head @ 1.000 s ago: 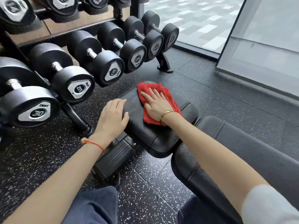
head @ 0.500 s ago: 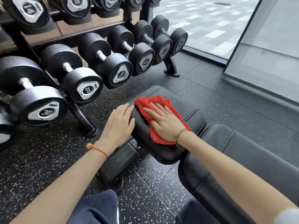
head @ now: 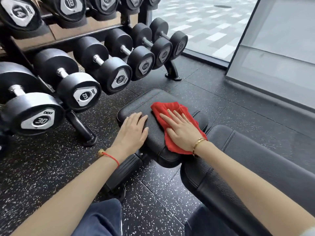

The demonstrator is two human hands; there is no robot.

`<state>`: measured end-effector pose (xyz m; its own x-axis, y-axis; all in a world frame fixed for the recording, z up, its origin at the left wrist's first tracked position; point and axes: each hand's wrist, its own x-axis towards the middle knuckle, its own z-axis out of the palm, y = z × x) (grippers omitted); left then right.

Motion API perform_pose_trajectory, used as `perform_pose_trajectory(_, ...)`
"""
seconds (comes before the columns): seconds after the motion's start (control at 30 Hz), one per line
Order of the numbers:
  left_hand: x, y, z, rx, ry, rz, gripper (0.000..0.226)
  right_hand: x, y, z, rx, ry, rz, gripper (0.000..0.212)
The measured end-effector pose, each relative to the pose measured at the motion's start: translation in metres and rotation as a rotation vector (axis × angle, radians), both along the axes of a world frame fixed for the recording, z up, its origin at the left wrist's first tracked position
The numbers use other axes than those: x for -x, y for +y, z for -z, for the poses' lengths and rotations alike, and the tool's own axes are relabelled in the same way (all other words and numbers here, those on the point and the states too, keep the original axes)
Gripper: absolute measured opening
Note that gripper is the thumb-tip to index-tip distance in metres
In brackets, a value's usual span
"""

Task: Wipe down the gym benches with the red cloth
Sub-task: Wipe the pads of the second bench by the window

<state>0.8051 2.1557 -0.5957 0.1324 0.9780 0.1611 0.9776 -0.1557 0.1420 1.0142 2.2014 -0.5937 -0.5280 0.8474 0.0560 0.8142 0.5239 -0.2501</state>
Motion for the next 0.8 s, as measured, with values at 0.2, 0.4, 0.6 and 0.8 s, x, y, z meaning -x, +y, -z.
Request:
perform_pose_trajectory(0.2, -0.007, 0.0, -0.001, -0.004, -0.021, -0.006, 0.053, -0.013, 0.038, -0.015, 0.092, -0.048, 0.266, 0.058)
perform_pose_trajectory(0.4, -0.031, 0.005, -0.002, -0.025, -0.068, 0.056, 0.051, -0.036, -0.047, -0.007, 0.043, -0.053, 0.0, 0.06)
perform_pose_trajectory(0.6, -0.06, 0.009, 0.001, -0.036, -0.096, 0.12, 0.05, -0.087, -0.101, -0.01, 0.016, -0.12, 0.046, 0.057)
perform_pose_trajectory(0.8, -0.073, 0.005, 0.006, -0.033, -0.132, 0.12, 0.048, -0.1, -0.065, -0.013, 0.046, -0.048, 0.291, 0.055)
